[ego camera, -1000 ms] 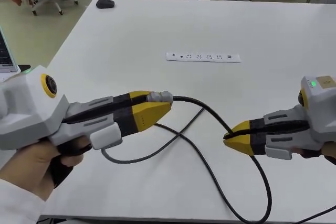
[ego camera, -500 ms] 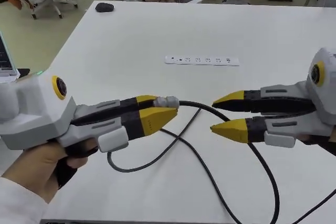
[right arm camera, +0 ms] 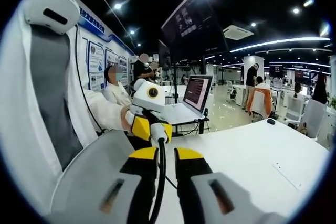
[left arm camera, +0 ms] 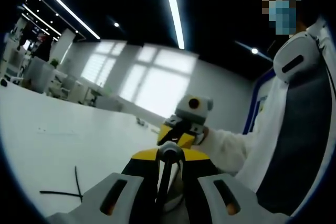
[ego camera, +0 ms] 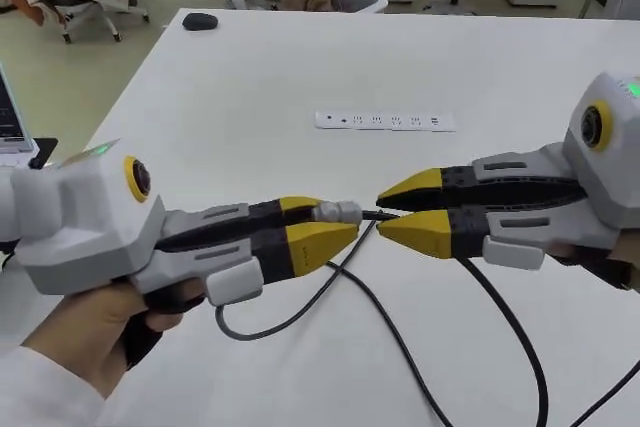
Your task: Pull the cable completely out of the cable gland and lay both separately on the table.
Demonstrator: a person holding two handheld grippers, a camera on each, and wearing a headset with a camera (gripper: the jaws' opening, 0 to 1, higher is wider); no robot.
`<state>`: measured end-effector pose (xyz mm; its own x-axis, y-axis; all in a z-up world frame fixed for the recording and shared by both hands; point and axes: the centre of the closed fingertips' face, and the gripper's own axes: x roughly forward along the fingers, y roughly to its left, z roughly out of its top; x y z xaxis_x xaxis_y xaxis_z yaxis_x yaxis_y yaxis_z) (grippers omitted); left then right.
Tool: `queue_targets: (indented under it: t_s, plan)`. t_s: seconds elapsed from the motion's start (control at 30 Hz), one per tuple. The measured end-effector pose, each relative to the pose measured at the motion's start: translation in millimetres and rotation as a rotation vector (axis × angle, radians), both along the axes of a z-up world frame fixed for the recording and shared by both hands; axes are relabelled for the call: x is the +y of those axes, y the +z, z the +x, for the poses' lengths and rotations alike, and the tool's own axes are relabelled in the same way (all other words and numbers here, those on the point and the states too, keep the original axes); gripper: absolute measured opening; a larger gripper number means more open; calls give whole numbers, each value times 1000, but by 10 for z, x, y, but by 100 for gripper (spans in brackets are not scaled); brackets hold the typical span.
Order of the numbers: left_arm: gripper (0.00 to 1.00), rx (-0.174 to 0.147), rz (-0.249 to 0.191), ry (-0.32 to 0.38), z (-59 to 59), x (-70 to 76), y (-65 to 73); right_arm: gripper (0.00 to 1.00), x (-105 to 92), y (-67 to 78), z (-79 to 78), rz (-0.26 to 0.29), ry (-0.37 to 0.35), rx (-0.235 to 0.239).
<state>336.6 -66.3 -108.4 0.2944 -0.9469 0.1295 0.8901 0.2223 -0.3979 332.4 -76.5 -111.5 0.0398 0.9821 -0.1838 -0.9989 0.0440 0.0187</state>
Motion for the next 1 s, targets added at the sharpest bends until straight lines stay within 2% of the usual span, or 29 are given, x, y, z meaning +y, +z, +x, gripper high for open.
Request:
queue_targets:
  t_s: [0.1, 0.5, 0.63, 0.73, 1.0]
  plan:
    - [17, 4, -5, 3, 6, -1, 2, 4, 5, -15, -29, 2, 20, 6]
    - [17, -1, -14, 8, 19, 15, 27, 3, -2, -16, -12, 21, 16, 13]
    - [17, 6, -24, 20, 33, 49, 26, 3, -38, -44, 18, 10, -1, 14]
    - [17, 2, -12, 28, 37, 66, 10, 3, -63, -101, 32, -10, -10, 11]
    - [17, -2, -9, 45, 62, 110, 0, 3, -128, -168, 95, -17, -43, 41]
